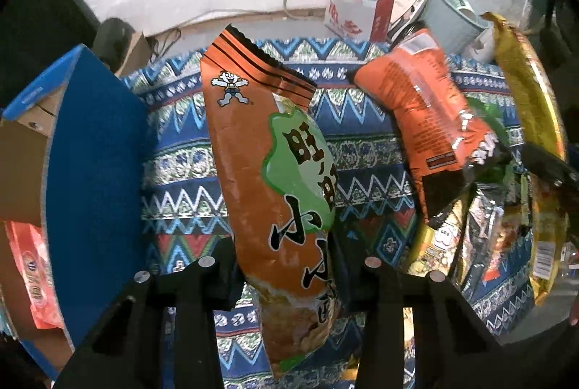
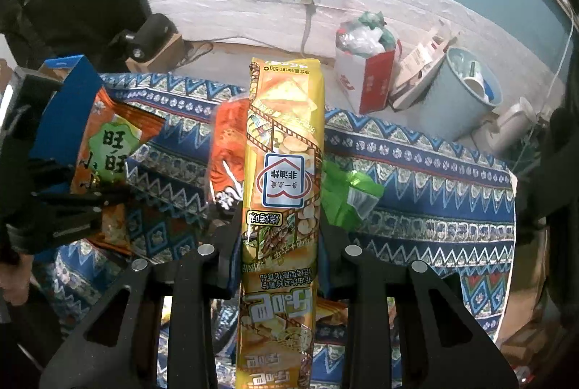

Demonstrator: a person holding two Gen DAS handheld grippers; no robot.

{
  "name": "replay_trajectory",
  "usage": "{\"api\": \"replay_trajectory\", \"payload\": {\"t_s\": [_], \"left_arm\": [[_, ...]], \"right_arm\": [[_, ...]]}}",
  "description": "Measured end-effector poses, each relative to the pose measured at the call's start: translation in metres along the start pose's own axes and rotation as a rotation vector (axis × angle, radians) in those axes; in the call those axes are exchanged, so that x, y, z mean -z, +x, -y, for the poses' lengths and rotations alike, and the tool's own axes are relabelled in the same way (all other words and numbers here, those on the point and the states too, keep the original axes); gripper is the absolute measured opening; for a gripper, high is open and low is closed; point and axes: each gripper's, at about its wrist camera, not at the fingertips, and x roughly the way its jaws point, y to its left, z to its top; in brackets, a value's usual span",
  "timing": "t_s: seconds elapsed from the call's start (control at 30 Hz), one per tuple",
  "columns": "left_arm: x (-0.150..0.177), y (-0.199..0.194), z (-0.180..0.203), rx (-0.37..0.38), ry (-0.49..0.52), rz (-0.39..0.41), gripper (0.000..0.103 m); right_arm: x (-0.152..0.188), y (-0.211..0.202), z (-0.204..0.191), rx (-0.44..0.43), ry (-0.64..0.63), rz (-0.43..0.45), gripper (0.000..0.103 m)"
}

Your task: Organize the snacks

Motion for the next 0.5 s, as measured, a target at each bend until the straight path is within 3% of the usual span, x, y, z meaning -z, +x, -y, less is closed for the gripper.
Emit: {"api": "replay_trajectory", "payload": {"t_s": [0.5], "left_arm": [[0.012, -0.060, -0.012, -0.103, 0.076, 0.166, 0.040]], "right_arm": [[-0.012, -0.020, -0.025, -0.010, -0.027, 0.044, 0.030]]}}
